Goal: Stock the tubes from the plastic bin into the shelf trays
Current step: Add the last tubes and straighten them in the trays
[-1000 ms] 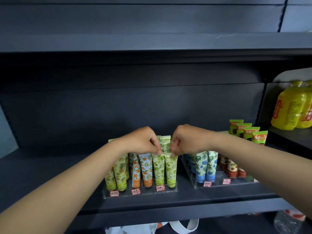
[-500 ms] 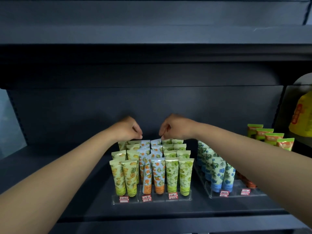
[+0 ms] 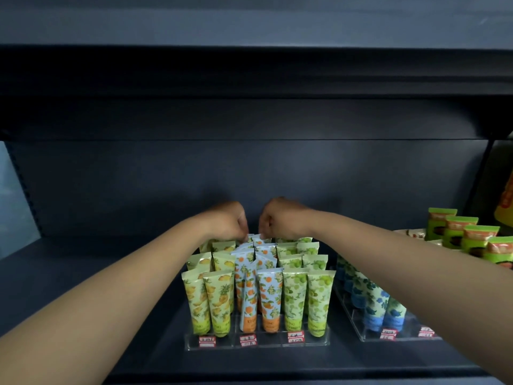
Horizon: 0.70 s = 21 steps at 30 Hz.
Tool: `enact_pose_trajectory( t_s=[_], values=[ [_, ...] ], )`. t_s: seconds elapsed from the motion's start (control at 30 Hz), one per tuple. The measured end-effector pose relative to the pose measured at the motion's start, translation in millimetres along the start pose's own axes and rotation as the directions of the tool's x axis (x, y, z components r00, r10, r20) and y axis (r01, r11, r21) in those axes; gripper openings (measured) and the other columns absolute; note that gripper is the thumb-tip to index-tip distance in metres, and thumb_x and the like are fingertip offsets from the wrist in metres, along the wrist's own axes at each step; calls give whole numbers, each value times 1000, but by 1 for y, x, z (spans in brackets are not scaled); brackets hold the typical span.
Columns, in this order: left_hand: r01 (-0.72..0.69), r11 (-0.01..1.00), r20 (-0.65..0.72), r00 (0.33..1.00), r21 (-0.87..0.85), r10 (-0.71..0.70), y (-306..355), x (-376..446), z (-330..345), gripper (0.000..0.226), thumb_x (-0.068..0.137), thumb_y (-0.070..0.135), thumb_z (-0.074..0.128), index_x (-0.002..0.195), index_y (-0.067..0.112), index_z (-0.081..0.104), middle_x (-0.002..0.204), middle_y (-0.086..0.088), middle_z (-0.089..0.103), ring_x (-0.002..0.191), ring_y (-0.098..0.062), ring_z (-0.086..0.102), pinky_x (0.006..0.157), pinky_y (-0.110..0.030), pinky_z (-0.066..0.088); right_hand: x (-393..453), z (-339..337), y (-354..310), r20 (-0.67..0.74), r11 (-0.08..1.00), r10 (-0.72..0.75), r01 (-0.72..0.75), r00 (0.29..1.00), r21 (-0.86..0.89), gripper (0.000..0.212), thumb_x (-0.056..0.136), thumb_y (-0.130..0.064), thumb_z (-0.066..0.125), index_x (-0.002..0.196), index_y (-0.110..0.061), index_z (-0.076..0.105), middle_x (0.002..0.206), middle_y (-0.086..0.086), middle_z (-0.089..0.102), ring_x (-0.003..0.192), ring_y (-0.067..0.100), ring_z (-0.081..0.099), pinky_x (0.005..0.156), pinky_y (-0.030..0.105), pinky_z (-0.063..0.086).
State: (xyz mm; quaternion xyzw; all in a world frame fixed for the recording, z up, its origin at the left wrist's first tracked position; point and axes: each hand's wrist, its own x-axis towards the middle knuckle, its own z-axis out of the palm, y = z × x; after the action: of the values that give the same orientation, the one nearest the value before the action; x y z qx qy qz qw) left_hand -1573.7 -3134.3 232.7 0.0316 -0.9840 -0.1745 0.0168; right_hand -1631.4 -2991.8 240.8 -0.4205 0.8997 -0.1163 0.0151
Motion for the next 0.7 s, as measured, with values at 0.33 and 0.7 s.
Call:
enact_pose_trajectory(
  t_s=[0.33,0.7],
  values=[
    [-62,998,-57,996,1,62,2,1,3,16,81,6,62,80,12,76,75,8,68,64,0,55,57,-15,38,-1,-1,-1,-7,1000,17,-17,1000,-15,13,83,-18,67,94,-14,74,100,2,72,92,16,65,73,23,48],
    [-43,998,-35,999,-37,42,7,-5,-2,9,82,14,67,86,14,76,71,13,64,75,-8,60,65,-20,43,-9,-7,2,0,1000,20,-20,1000,-1,16,83,-23,67,95,-15,75,101,1,72,93,17,65,80,29,53]
  ],
)
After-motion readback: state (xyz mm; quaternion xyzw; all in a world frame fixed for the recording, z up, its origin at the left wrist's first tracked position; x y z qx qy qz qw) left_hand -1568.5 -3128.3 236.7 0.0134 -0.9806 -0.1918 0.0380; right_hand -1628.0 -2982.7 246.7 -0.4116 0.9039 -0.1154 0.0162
